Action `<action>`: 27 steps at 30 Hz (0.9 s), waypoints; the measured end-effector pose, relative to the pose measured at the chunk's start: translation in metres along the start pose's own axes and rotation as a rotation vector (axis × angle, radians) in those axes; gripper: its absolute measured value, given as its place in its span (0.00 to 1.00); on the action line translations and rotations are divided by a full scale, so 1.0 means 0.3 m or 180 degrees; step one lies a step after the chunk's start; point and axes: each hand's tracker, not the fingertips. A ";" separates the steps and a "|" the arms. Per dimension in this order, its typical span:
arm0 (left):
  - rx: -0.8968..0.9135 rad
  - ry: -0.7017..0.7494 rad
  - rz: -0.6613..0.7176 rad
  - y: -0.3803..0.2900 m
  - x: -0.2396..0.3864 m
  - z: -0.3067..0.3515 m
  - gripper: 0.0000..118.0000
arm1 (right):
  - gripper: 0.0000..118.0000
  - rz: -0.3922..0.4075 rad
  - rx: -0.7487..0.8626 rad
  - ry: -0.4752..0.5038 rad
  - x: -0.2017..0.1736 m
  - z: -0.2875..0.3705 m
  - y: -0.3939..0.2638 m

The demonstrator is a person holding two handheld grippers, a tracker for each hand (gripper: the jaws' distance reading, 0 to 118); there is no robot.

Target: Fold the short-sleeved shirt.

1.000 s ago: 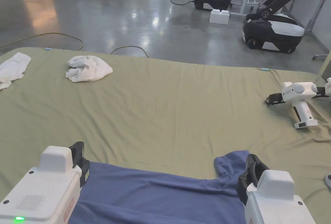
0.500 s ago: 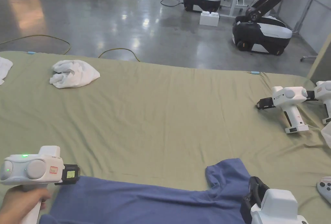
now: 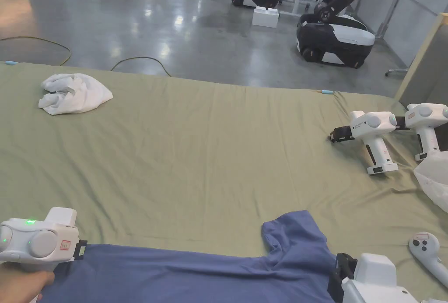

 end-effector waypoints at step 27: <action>0.0705 -0.0100 0.0206 -0.147 -0.071 0.237 0.01 | 0.03 -0.0070 -0.1247 0.0490 0.151 -0.519 0.103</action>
